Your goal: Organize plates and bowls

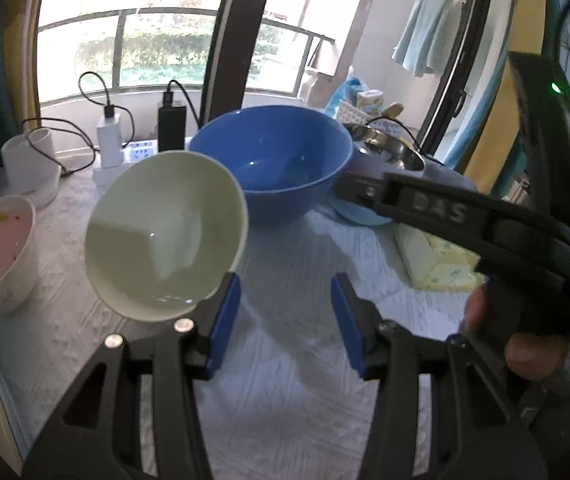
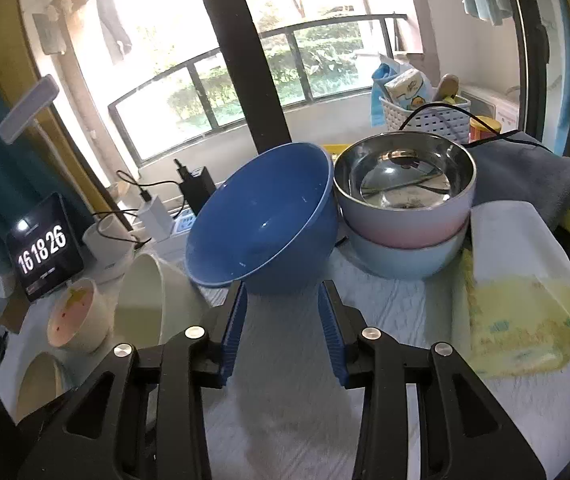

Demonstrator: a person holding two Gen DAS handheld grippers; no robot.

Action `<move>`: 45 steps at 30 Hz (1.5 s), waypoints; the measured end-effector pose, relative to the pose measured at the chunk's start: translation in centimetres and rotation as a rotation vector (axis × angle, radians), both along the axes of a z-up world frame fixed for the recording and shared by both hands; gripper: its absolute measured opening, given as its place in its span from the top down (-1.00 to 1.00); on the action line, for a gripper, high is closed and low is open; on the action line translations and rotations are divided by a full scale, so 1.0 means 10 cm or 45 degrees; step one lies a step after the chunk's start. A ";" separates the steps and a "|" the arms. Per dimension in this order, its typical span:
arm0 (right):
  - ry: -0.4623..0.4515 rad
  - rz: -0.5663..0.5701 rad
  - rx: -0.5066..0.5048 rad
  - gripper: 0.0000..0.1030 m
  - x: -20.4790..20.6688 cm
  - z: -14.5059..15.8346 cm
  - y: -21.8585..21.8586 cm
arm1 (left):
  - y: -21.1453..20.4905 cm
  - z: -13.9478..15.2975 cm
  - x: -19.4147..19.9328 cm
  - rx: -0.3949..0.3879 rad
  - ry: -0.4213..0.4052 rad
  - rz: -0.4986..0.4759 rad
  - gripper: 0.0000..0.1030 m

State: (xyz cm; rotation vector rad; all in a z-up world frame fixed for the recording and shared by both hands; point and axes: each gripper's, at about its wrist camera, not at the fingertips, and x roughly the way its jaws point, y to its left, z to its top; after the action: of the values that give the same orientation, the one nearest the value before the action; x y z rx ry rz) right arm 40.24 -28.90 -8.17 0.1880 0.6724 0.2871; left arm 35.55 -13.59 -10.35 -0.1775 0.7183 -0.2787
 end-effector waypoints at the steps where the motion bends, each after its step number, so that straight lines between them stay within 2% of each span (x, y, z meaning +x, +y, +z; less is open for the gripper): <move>1: 0.004 0.000 0.003 0.24 0.04 -0.01 0.00 | 0.00 -0.02 0.04 0.001 0.011 -0.001 0.05; 8: 0.036 0.002 0.037 0.24 0.29 -0.08 0.05 | 0.11 -0.23 0.24 -0.001 0.132 0.040 0.05; 17: 0.069 -0.088 0.051 0.25 0.55 -0.17 0.11 | 0.17 -0.22 0.18 0.027 0.121 0.080 0.05; 18: 0.065 -0.099 0.047 0.30 0.54 -0.18 0.10 | 0.18 -0.23 0.17 0.026 0.124 0.079 0.05; 22: 0.086 -0.154 -0.014 0.77 0.54 -0.23 0.04 | 0.16 -0.22 0.15 0.029 0.129 0.072 0.05; 23: 0.080 -0.161 -0.021 0.83 0.52 -0.24 0.02 | 0.16 -0.22 0.15 0.026 0.132 0.069 0.05; 24: 0.057 -0.171 -0.040 0.90 0.47 -0.23 0.01 | 0.15 -0.23 0.14 0.023 0.134 0.065 0.05; 28: 0.000 -0.194 -0.091 0.88 0.28 -0.17 0.01 | 0.12 -0.24 0.09 0.020 0.165 0.055 0.05; 41: -0.079 -0.326 -0.093 0.83 -0.56 0.01 -0.42 | -0.12 -0.08 -0.17 0.062 0.075 0.023 0.05; 45: -0.058 -0.334 -0.058 0.87 -0.79 0.03 -0.66 | -0.22 -0.04 -0.19 0.063 0.055 0.008 0.05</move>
State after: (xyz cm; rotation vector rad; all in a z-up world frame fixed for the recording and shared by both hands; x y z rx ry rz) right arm 32.33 -35.49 -7.86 0.2231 0.6008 0.0247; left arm 33.61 -15.82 -10.70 -0.1387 0.7663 -0.2516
